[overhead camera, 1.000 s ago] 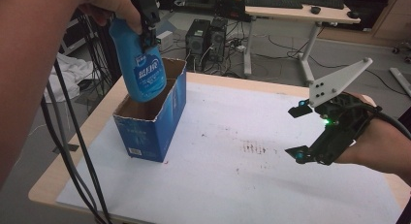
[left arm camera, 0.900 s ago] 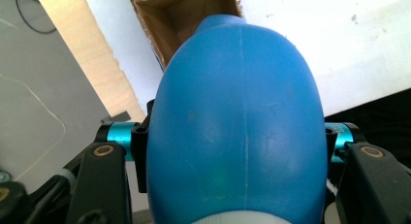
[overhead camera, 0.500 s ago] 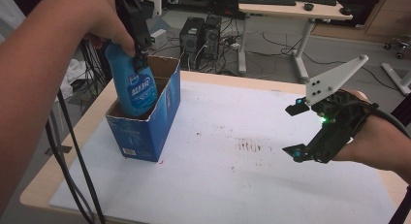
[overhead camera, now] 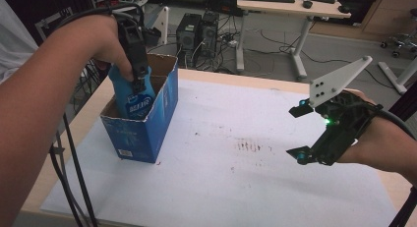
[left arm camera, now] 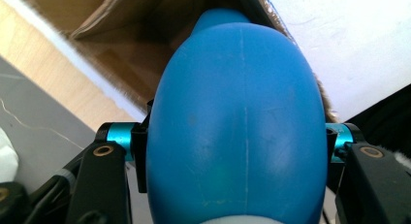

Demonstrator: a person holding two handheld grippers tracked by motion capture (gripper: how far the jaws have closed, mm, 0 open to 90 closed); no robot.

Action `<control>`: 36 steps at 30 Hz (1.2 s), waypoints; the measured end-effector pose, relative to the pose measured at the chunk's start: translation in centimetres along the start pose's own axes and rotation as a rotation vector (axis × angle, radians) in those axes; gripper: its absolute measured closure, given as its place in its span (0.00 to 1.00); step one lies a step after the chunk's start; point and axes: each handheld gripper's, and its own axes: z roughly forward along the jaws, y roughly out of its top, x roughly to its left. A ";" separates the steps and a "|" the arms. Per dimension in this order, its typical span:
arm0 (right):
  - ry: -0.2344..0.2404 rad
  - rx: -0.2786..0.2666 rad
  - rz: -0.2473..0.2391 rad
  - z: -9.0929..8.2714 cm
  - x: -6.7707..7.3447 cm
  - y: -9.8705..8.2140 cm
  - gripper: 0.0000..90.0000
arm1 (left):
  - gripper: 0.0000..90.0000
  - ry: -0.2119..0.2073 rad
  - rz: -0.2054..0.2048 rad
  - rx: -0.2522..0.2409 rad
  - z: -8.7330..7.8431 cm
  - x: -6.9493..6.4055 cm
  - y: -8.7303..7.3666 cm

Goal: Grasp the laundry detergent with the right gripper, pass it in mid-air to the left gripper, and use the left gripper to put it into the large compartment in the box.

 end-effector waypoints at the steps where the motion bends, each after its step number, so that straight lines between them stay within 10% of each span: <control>1: -0.002 0.006 0.000 0.0 0.0 0.0 0.01 | 0.45 -0.002 0.039 -0.001 0.8 0.0 0.2; 18: -0.001 0.037 0.006 0.6 0.0 0.0 0.01 | 0.45 0.002 0.228 -0.021 5.8 0.2 0.4; 36: 0.007 0.049 0.007 1.5 -0.2 0.0 0.01 | 0.44 -0.029 0.246 -0.033 7.1 0.9 0.5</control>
